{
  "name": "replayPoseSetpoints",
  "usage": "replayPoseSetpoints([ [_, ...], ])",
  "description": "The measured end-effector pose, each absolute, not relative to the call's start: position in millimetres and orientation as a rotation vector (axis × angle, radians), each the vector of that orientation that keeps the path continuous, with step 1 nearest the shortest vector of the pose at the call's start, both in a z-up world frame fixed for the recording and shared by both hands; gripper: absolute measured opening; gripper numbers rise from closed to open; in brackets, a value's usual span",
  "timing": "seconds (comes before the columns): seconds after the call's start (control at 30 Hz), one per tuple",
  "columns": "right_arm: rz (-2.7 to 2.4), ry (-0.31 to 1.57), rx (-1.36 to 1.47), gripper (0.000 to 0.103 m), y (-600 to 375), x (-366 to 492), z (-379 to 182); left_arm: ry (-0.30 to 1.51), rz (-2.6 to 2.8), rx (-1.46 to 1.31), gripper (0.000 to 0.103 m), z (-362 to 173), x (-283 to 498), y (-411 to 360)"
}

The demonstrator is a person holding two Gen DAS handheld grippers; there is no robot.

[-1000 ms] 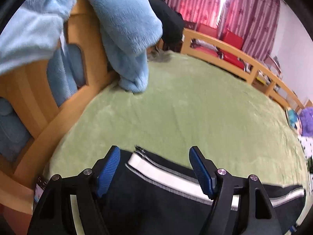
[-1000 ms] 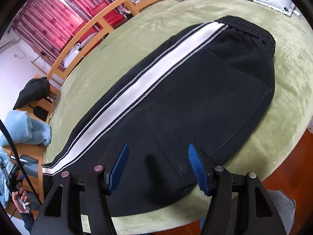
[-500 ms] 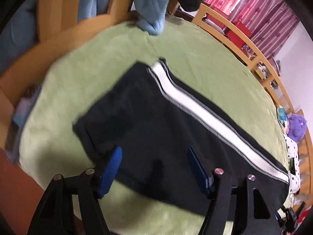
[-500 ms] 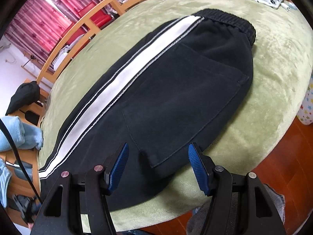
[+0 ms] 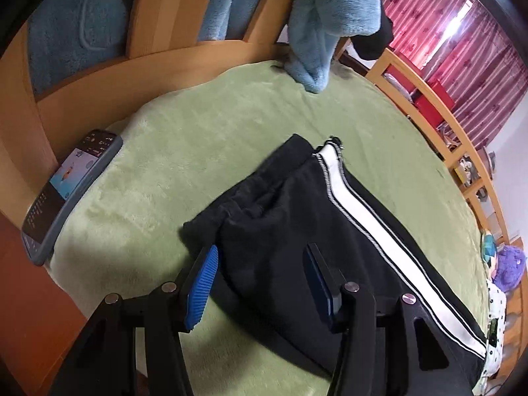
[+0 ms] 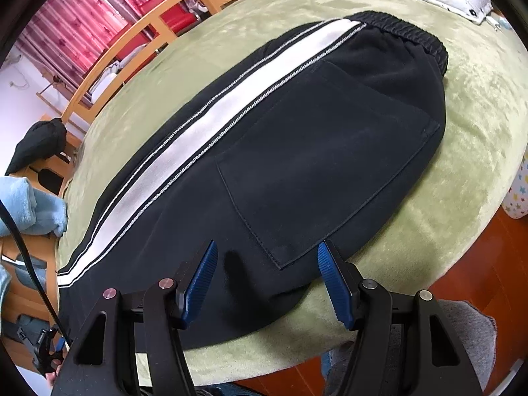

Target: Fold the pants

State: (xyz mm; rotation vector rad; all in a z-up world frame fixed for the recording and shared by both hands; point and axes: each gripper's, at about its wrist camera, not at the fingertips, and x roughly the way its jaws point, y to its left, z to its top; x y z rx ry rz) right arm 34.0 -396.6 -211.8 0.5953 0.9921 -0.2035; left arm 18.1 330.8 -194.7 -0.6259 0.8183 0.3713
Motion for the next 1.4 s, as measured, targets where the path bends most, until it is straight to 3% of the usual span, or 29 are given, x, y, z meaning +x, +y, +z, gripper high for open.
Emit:
replayPoseSetpoints([
  [0.17, -0.209, 0.997, 0.581, 0.063, -392.2, 35.4, -211.2, 0.838, 0.415, -0.603, 0.050, -203.2, 30.5, 331.8],
  [0.23, -0.210, 0.998, 0.584, 0.063, -391.8, 36.2, -210.8, 0.837, 0.451, -0.608, 0.025, -206.2, 29.8, 333.9],
  [0.3, -0.214, 0.998, 0.587, 0.063, -392.6, 36.2, -210.7, 0.814, 0.449, -0.604, 0.015, -200.0, 25.4, 334.5],
  [0.4, -0.212, 0.992, 0.589, 0.063, -390.3, 36.3, -207.7, 0.750, 0.430, -0.628, 0.008, -180.4, 8.8, 338.6],
  [0.5, -0.204, 0.981, 0.581, 0.063, -390.7, 36.8, -202.8, 0.749, 0.478, -0.636, 0.009, -175.5, -7.8, 344.5],
  [0.63, -0.198, 0.956, 0.578, 0.063, -394.9, 34.6, -194.9, 0.890, 0.476, -0.658, 0.013, -203.1, -2.2, 344.3],
  [0.73, -0.200, 0.960, 0.590, 0.063, -401.2, 33.7, -195.7, 0.916, 0.494, -0.606, 0.024, -193.6, 2.5, 340.4],
  [0.9, -0.213, 0.949, 0.589, 0.063, -408.2, 31.6, -194.3, 0.780, 0.386, -0.474, 0.046, -144.0, 19.5, 316.3],
  [1.1, -0.238, 0.943, 0.589, 0.063, -416.0, 36.6, -194.6, 0.824, 0.281, -0.410, 0.046, -146.0, 89.3, 304.8],
  [1.4, -0.321, 0.957, 0.591, 0.063, -425.7, 45.7, -200.3, 0.936, 0.278, -0.419, 0.044, -201.1, 170.2, 323.0],
])
